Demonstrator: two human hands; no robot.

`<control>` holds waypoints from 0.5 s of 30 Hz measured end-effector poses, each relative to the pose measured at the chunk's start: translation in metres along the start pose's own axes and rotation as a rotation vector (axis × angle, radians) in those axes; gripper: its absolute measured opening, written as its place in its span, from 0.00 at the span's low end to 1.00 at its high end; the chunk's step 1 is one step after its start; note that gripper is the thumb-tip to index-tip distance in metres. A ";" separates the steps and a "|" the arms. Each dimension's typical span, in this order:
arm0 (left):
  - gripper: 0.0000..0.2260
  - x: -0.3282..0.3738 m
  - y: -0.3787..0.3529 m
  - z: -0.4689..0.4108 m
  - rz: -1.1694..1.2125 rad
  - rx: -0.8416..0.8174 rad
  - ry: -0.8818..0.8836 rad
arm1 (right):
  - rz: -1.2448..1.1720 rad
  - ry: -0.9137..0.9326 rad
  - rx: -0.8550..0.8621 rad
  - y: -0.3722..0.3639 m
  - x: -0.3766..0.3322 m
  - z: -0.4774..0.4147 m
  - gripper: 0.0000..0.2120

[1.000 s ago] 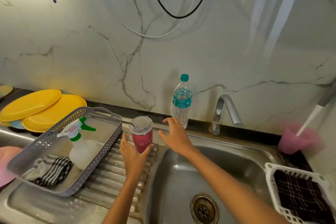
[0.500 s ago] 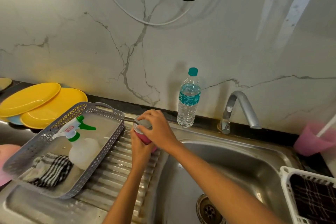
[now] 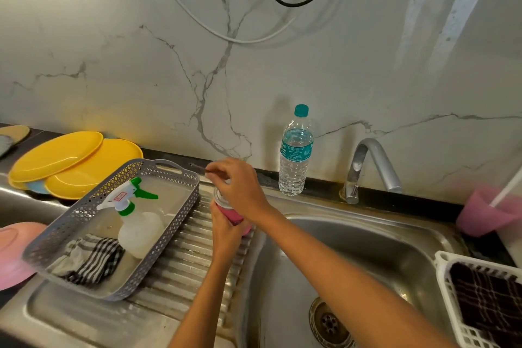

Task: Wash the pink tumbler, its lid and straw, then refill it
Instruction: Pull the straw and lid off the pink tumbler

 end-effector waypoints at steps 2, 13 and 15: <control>0.38 -0.004 -0.002 0.000 0.024 -0.007 0.025 | -0.059 0.014 0.056 0.016 -0.010 -0.009 0.07; 0.39 0.003 -0.009 0.002 0.082 -0.026 -0.032 | -0.358 -0.221 0.464 0.110 0.021 -0.016 0.06; 0.39 0.004 -0.009 0.002 0.082 -0.028 -0.042 | -0.367 -0.291 0.535 0.113 0.047 -0.006 0.05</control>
Point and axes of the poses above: each hand's wrist, its own z-axis away from the middle knuckle, its own y-axis out of the back of the hand, x = y × z, the point moved 8 cm from there along -z, towards the middle knuckle, and after that the axes turned 2 degrees about z, right-handed, at the moved point
